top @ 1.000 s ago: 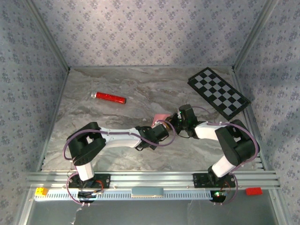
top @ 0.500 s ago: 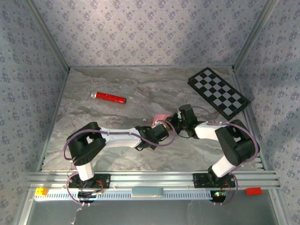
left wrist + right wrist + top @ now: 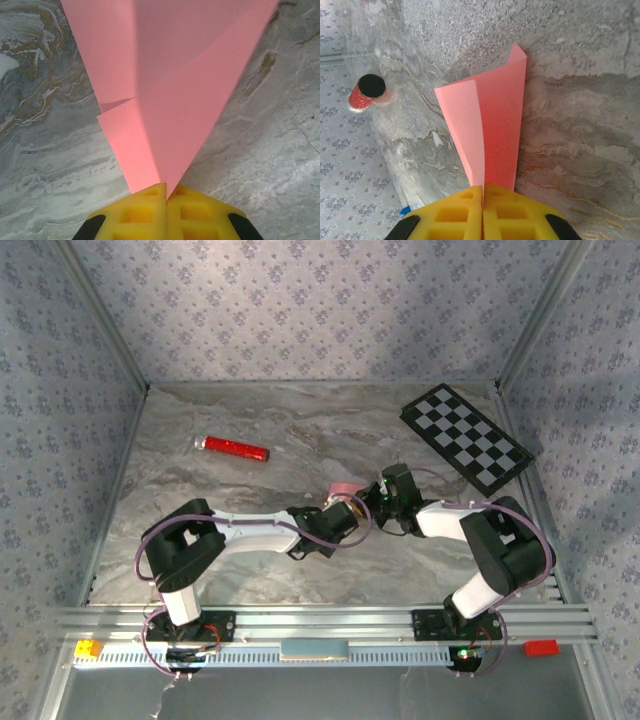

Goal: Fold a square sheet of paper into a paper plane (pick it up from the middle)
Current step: Fold the wing for the fifth time at the center of the table.

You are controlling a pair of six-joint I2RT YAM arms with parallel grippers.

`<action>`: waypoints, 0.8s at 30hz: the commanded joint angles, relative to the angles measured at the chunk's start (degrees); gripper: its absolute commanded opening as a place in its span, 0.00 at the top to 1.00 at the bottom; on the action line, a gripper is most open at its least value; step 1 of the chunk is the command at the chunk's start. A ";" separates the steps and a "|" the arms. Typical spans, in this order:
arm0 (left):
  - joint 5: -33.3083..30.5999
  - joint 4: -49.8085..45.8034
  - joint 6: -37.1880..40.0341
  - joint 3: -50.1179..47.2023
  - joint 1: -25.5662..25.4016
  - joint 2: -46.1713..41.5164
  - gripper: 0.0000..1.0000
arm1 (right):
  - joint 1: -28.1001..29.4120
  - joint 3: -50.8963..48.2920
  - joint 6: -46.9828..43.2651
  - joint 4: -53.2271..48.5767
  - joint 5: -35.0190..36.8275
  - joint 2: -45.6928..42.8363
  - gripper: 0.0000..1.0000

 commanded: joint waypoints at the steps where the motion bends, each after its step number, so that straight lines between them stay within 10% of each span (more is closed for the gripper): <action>1: 2.97 1.48 -1.86 -1.43 1.12 -2.09 1.00 | -0.36 -0.65 -0.66 -1.52 0.82 -1.52 0.89; 9: 6.95 3.30 -2.66 -2.75 2.84 -3.21 1.00 | -0.49 -0.50 -5.01 -7.72 3.87 -5.88 0.70; 24: 17.65 20.74 -3.18 -11.85 4.91 -7.30 1.00 | -2.81 -1.50 -11.91 -21.57 10.99 -18.43 0.66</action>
